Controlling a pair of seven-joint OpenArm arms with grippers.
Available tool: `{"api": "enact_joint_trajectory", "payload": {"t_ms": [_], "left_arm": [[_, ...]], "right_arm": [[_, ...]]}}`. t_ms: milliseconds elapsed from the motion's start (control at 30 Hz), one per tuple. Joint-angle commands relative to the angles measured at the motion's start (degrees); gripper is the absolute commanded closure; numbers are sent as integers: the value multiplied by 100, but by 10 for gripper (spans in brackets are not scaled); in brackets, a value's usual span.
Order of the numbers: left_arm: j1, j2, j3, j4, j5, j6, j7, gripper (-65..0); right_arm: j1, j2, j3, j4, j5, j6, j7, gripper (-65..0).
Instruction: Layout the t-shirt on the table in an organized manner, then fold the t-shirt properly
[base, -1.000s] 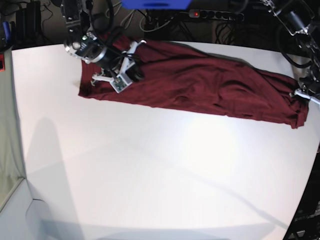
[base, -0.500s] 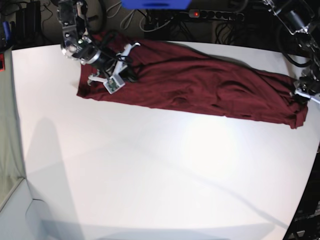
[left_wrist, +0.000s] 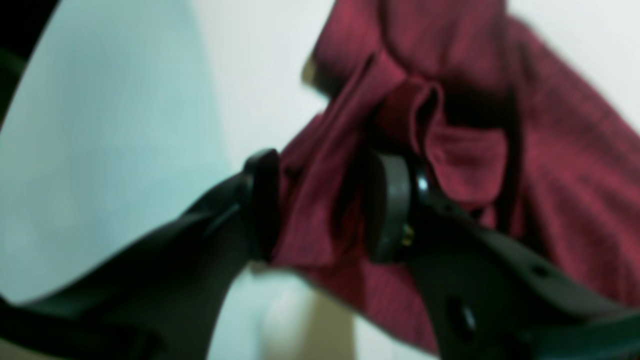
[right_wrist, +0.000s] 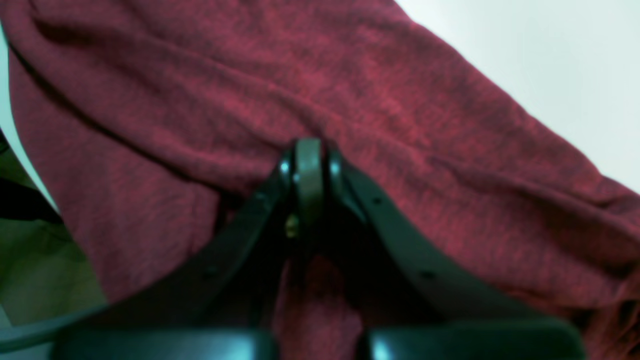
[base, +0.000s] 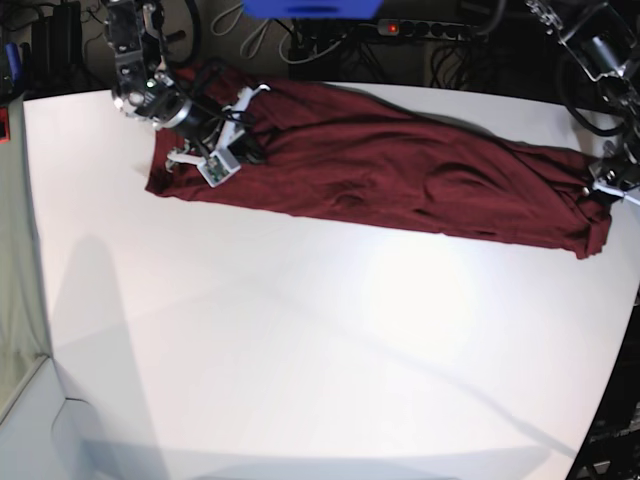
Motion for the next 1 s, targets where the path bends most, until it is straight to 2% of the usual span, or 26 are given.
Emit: {"api": "enact_joint_trajectory", "payload": {"t_ms": [0, 267, 500, 600, 667, 767, 833, 967], "left_arm": [[-58, -153, -27, 85, -51, -3, -122, -275], [-58, -162, -71, 94, -95, -3, -158, -275], [-40, -127, -923, 648, -104, -64, -96, -273], [-58, -118, -1257, 1123, -183, -64, 291, -275], [-145, -109, -1354, 1457, -570, -64, 642, -275], [-207, -47, -1213, 1861, -1168, -47, 1038, -275], [-225, 120, -950, 2002, -1343, 6, 1073, -275], [-348, 348, -317, 2010, -1185, 15, 748, -275]], "right_arm": [[-13, 46, 20, 47, -95, 1, -116, 0], [5, 46, 20, 47, -113, 1, -107, 0], [31, 46, 20, 56, -113, 1, -107, 0], [31, 46, 11, 56, -113, 1, -107, 0], [31, 46, 11, 56, -113, 1, -107, 0], [31, 46, 11, 47, -113, 1, -107, 0], [31, 46, -6, 47, -113, 1, -107, 0], [31, 46, -24, 47, -113, 1, -107, 0]]}}
